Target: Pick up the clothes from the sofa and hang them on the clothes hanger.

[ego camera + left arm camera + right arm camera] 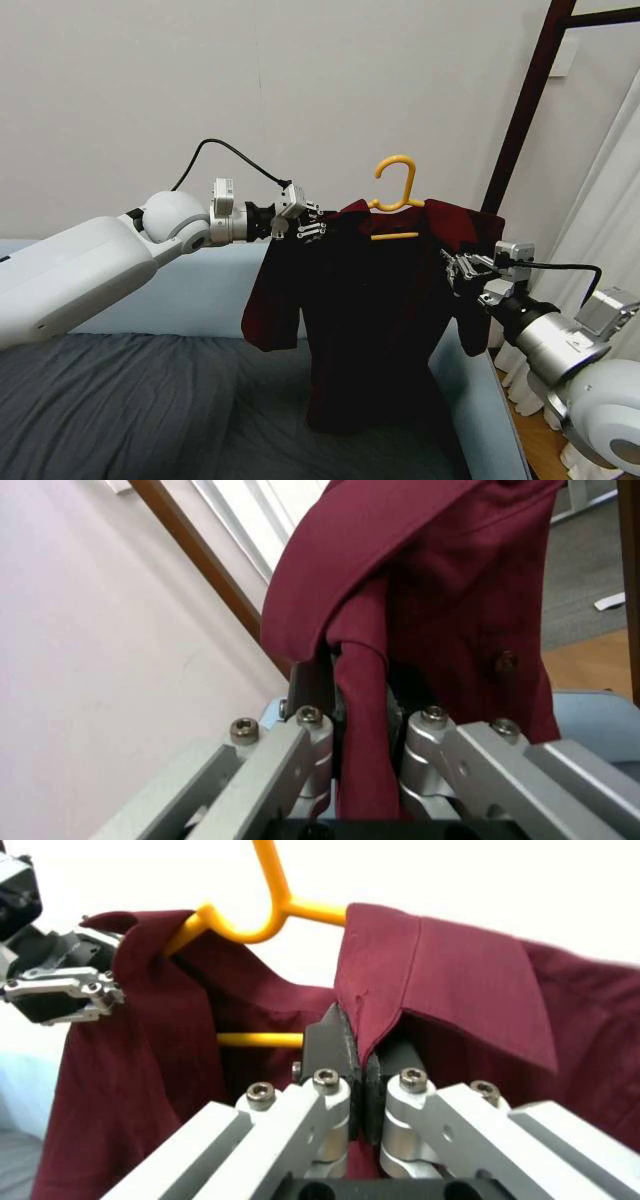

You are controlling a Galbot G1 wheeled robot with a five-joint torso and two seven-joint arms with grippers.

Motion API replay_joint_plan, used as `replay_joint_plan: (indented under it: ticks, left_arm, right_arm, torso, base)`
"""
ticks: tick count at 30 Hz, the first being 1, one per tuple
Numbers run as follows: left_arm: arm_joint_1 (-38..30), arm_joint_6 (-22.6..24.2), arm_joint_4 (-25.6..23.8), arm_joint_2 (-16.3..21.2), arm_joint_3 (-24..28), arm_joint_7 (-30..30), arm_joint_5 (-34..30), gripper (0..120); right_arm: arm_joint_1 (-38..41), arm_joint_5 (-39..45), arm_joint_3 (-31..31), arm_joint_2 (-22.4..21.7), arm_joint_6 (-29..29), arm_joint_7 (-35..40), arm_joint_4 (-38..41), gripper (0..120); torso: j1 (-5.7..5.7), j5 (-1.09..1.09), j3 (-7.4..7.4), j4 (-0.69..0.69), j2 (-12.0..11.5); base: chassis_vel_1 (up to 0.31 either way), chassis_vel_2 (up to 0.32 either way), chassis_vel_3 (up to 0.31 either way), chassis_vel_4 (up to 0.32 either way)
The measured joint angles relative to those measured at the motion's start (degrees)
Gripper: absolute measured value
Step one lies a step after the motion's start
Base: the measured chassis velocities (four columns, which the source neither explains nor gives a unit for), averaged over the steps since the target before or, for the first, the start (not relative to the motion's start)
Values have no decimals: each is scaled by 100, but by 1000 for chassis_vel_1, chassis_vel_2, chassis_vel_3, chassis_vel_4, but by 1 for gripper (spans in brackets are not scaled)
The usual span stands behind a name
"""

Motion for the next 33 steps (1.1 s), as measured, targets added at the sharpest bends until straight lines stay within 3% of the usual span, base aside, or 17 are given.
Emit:
replay_joint_plan:
  ticks: [6, 14, 25, 33]
  left_arm:
    - [-37, 56, 41, -111, 6, -108, 28, 7]
    - [-37, 140, 163, -298, 11, -342, 149, 7]
    - [-187, 175, 419, -395, 21, -443, 86, 7]
    - [-435, 160, 345, -256, 157, -220, -174, 7]
  right_arm:
    - [-68, -1104, 30, -300, 9, -358, -7, 0]
    - [-39, -1323, 23, -462, 12, -604, 234, 0]
    - [-287, -1753, -6, -380, 60, -800, 367, 0]
    - [-326, -2406, -207, -175, 105, -936, -21, 0]
  torso:
    - [0, 0, 0, 0, 0]
    - [0, 0, 0, 0, 0]
    - [0, 0, 0, 0, 0]
    - [0, 1, 0, 0, 0]
  base:
    - [0, 0, 0, 0]
    - [0, 0, 0, 0]
    - [0, 0, 0, 0]
    - [0, 0, 0, 0]
